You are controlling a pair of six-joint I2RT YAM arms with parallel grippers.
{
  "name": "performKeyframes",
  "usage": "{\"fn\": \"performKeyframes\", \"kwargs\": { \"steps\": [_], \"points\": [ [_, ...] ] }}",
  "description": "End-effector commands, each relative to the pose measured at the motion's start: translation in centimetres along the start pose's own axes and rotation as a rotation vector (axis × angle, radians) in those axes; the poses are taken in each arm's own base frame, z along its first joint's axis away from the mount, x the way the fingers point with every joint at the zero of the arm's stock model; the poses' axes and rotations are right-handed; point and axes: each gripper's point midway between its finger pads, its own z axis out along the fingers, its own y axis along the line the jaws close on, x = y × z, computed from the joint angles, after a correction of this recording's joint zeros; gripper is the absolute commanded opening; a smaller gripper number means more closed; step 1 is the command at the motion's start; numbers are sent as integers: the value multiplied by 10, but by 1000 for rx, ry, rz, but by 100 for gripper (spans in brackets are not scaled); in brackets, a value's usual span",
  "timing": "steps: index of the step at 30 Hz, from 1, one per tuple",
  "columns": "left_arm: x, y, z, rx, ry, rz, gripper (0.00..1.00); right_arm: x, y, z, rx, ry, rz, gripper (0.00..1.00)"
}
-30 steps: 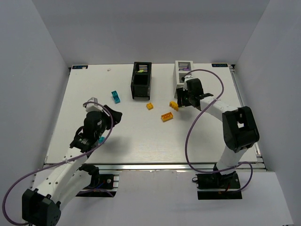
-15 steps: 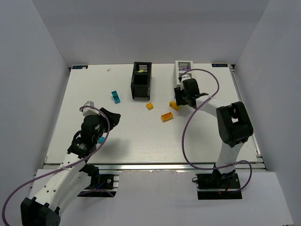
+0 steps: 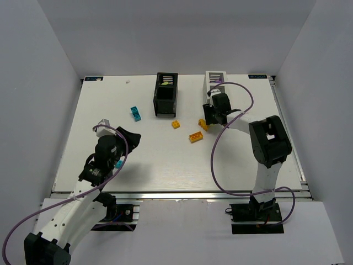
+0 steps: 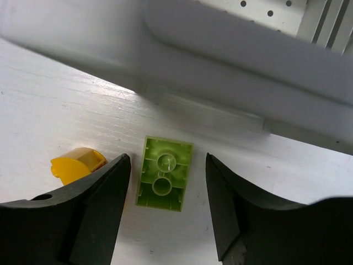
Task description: Sort the legos into containers by color
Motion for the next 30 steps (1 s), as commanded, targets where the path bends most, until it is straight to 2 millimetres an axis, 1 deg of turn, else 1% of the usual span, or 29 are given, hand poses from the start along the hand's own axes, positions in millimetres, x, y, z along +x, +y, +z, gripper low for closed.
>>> {"fn": "performKeyframes", "kwargs": {
  "steps": [1,3,11,18,19,21,22,24,25,26,27,28,29,30],
  "points": [
    [-2,3,-2,-10,-15,-7,67,-23,1,2,12,-59,5,62],
    [-4,1,-2,-8,-17,-7,67,-23,2,3,9,-53,12,59],
    [-6,-1,-4,-6,-25,-10,67,-14,4,2,-9,-26,17,46],
    [-9,-3,-5,1,-33,-13,67,-6,5,1,-14,2,24,44],
    [-9,-3,-5,1,-33,-15,67,-7,6,1,-16,0,24,39],
    [-10,-5,-6,8,-34,-16,67,-6,7,-1,-25,0,20,33],
    [-9,-5,-6,9,-33,-16,67,-4,7,-6,-29,16,13,26],
    [-11,-7,-8,13,-37,-17,67,-6,10,-13,-64,8,4,21],
    [-12,-7,-8,15,-38,-18,67,-19,13,-27,-86,-32,-7,14],
    [-12,-7,-9,15,-38,-23,68,-19,19,-34,-132,-42,-27,9],
    [-12,-7,-10,16,-38,-28,67,-36,20,-51,-146,-101,-58,5],
    [-11,-6,-9,15,-37,-31,68,-40,28,-59,-206,-121,-98,0],
    [-11,-7,-10,17,-37,-37,68,-42,32,-67,-232,-135,-124,0],
    [-9,-6,-9,17,-33,-36,68,-52,35,-83,-258,-168,-149,0]
  ]
}}
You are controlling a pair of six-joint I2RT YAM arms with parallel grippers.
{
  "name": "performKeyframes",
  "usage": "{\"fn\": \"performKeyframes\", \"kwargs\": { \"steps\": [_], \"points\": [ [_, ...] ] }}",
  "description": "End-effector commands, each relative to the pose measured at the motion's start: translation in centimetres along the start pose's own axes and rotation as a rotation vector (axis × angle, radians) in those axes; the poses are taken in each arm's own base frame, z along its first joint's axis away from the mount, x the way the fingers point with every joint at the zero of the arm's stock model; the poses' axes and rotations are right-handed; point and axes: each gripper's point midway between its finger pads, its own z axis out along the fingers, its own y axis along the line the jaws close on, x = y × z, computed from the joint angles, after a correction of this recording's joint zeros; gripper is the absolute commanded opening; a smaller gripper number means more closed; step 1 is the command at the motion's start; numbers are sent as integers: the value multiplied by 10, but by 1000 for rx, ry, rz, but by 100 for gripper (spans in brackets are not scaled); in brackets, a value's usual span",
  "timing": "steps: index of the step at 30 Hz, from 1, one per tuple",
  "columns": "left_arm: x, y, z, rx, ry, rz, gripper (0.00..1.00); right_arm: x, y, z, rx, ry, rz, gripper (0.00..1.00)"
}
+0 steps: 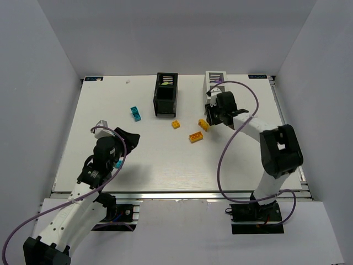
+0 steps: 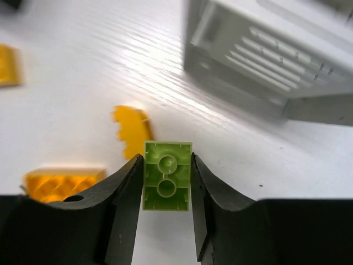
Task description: Sort the legos into containers by color
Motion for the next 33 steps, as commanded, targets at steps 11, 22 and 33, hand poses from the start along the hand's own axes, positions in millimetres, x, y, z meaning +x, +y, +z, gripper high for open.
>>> {"fn": "performKeyframes", "kwargs": {
  "steps": [11,22,33],
  "points": [
    [-13,-15,4,19,-19,13,68,-137,78,-108,-428,-468,-469,0],
    [-16,-17,1,22,-29,10,68,-264,105,-37,-541,-604,-374,0],
    [-14,-9,0,-13,-28,7,69,-304,133,-1,-492,-818,-333,0]
  ]
}}
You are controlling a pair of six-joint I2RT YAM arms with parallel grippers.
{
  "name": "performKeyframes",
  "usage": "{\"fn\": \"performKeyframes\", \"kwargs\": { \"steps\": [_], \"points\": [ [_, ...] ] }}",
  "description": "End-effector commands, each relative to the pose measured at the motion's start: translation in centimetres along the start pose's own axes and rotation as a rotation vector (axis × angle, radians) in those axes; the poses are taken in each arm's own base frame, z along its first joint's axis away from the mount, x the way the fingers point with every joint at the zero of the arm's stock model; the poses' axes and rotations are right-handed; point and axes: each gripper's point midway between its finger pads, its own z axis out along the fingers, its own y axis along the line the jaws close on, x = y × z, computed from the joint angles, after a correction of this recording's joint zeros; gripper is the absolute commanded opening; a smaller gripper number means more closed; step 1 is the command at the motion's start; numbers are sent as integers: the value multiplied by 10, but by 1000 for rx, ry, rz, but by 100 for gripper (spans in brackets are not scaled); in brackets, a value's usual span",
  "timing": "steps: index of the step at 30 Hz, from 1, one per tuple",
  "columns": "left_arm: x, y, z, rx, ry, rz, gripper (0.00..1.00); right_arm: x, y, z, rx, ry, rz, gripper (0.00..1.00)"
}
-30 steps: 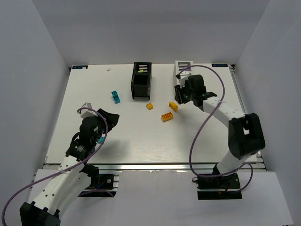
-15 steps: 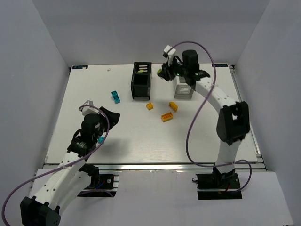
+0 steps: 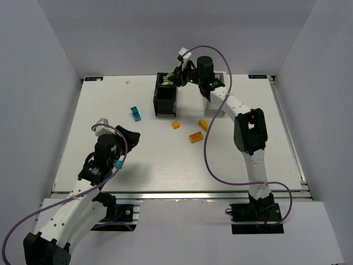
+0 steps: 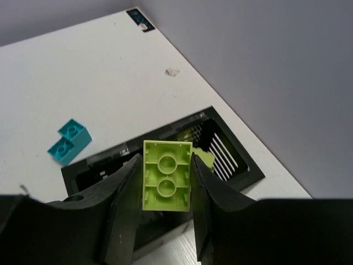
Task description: Sort the legos into containers by color
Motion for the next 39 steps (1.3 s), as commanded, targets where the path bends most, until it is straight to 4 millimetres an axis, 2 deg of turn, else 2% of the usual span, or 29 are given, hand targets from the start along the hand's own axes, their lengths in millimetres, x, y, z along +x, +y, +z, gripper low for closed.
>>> {"fn": "performKeyframes", "kwargs": {
  "steps": [1,2,4,5,10,14,16,17,20,23,24,26,30,31,32,34,35,36,37,38,39],
  "points": [
    [-12,-7,-5,6,-33,-6,69,-49,-11,15,66,-171,-47,0],
    [-12,-7,-5,3,-33,-7,69,-44,-11,21,72,-179,-47,0],
    [-12,-5,-6,-3,-34,-9,69,-49,-16,27,99,-206,-38,0],
    [-12,-5,-7,-5,-36,-11,69,-42,-18,33,111,-207,-27,0],
    [-12,-2,-10,-14,-39,-22,69,-38,-25,45,163,-246,-29,0],
    [-12,0,-12,-19,-41,-26,69,-28,-29,51,189,-250,-34,9],
    [-13,-1,-13,-17,-42,-31,69,-25,-30,52,194,-248,-41,20],
    [-12,0,-13,-18,-39,-30,69,-20,-30,53,195,-239,-41,31],
    [-11,0,-13,-22,-32,-31,70,-16,-33,52,209,-239,-53,48],
    [-12,-1,-14,-20,-32,-31,70,-13,-32,54,205,-236,-56,59],
    [-12,-1,-14,-21,-31,-31,70,-13,-32,54,204,-236,-59,67],
    [-14,-3,-14,-21,-33,-34,70,-14,-31,53,200,-235,-65,74],
    [-15,0,-13,-56,-31,-46,70,-34,-25,46,168,-251,-98,89],
    [-16,2,-12,-78,-33,-59,70,-40,-21,43,144,-249,-129,89],
    [-22,-2,-13,-88,-42,-60,70,-69,-19,28,129,-275,-164,89],
    [-21,10,-8,-180,-24,-48,66,-85,-2,11,33,-257,-207,89],
    [-26,6,-7,-192,-24,-45,48,-110,4,-10,2,-263,-239,89],
    [-23,12,-6,-231,-6,-29,34,-98,32,-21,-160,-191,-216,86],
    [-20,20,1,-286,14,-7,21,-99,40,-33,-212,-165,-247,78],
    [-25,18,4,-303,16,2,1,-109,51,-54,-239,-143,-253,66],
    [-20,29,4,-365,50,19,0,-104,67,-67,-302,-113,-258,25]
  ]
}}
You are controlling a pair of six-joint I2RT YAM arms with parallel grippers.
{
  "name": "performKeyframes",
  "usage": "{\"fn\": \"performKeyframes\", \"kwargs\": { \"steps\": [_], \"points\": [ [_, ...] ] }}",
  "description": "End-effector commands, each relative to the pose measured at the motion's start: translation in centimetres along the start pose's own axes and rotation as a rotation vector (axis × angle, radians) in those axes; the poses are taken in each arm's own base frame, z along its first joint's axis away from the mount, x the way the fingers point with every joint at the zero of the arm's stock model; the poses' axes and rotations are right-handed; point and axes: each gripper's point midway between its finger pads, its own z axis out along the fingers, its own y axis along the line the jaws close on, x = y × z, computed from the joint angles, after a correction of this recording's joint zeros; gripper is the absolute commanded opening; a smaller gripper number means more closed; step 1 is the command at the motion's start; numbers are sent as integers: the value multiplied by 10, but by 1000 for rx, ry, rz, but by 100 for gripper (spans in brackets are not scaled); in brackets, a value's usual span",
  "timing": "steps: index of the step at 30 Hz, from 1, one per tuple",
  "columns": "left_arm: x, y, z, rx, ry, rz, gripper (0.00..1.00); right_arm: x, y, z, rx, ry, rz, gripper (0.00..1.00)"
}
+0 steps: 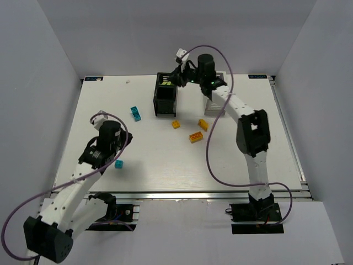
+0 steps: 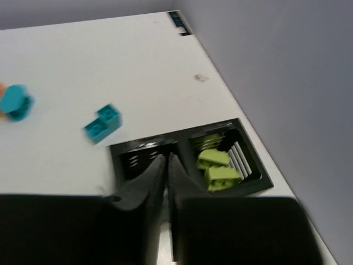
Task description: Sort the legos into containers by color
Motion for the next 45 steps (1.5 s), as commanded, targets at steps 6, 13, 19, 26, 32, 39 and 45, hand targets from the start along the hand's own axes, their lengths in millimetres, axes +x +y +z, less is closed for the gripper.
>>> {"fn": "performKeyframes", "kwargs": {
  "steps": [6,13,19,26,32,39,45],
  "points": [
    [0,69,38,-336,157,8,56,-15,135,-156,-290,161,-84,55],
    [-12,98,59,-402,287,208,98,15,180,-211,-257,224,-3,89],
    [-32,110,75,-461,346,457,98,24,184,-215,-238,237,70,89],
    [-69,101,97,-399,318,772,98,26,175,-212,-219,243,82,89],
    [-50,120,115,-361,454,948,98,29,171,-213,-208,251,96,89],
    [-38,123,133,-274,496,1048,98,33,168,-216,-193,268,109,89],
    [-36,126,148,-265,519,1081,98,35,167,-217,-181,278,115,89]
  ]
}}
